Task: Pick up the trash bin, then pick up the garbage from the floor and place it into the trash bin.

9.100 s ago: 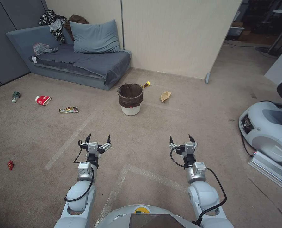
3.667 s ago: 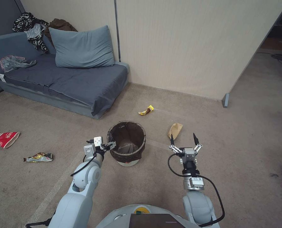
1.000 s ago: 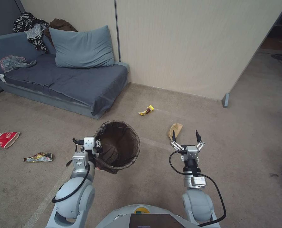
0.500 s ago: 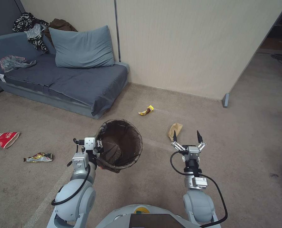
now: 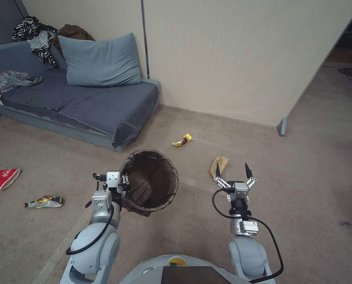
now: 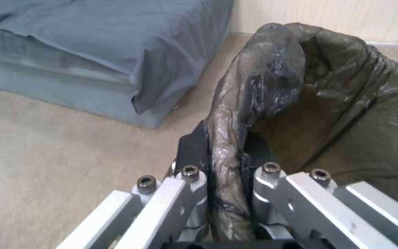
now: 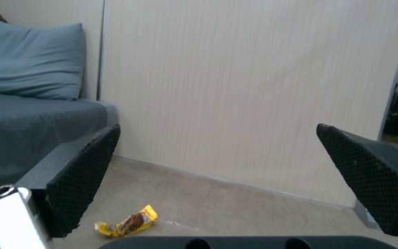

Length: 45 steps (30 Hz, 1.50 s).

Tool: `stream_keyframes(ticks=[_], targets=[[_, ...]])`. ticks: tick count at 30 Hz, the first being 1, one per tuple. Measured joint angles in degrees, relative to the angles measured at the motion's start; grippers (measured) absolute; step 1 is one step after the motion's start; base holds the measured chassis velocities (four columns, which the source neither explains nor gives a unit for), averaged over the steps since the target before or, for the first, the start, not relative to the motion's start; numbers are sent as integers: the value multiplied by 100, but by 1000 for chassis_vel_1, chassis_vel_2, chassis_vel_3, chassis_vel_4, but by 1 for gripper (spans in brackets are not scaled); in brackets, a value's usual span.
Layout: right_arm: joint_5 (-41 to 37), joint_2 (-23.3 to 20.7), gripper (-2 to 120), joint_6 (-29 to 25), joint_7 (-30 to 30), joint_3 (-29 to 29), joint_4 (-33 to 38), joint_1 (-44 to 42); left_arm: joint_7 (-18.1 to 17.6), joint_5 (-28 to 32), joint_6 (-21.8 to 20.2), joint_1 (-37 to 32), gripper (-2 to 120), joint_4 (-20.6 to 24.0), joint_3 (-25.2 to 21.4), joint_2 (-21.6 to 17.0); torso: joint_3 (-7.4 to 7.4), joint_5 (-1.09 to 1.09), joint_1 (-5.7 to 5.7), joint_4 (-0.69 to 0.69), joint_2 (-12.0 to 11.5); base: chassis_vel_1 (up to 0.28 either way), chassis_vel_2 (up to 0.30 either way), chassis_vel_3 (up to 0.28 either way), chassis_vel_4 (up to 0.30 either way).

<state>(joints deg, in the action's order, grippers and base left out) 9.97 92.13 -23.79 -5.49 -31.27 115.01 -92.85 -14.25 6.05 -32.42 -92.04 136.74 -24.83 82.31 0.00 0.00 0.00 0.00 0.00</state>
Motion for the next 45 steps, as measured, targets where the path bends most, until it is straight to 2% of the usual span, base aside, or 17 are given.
stream_keyframes(ticks=[11,35,37,39,40,42,43,45], targets=[[-6,0,100,-12,38,-6,-31,5,-1,11,-2,9,7,-36,16,6,0,1,0,0,0,-163,169,183,-166],[28,0,100,-121,-50,5,-220,209,-1,62,-33,55,7,-62,21,1,0,0,0,0,0,0,0,0,0],[103,-3,100,17,-207,22,-305,336,2,102,-31,60,7,-61,12,-7,0,0,0,0,0,0,0,0,0],[-151,-151,100,609,-384,93,-486,585,38,180,2,128,7,-107,-14,-52,0,0,0,2,0,0,0,0,0],[-151,-151,100,609,-384,93,-486,585,38,180,2,128,7,-107,-14,-52,0,0,0,2,0,0,0,0,0],[-666,-268,100,1242,-539,139,-598,741,69,259,-6,212,7,-156,1,-117,0,0,0,0,0,0,0,0,0],[-980,-384,100,1812,-662,154,-729,902,108,303,-8,244,7,-192,26,-152,0,0,0,0,0,0,0,0,0],[-1045,-417,100,1964,-705,154,-773,951,123,309,-9,253,7,-201,34,-161,0,0,0,1,0,0,0,0,0]])
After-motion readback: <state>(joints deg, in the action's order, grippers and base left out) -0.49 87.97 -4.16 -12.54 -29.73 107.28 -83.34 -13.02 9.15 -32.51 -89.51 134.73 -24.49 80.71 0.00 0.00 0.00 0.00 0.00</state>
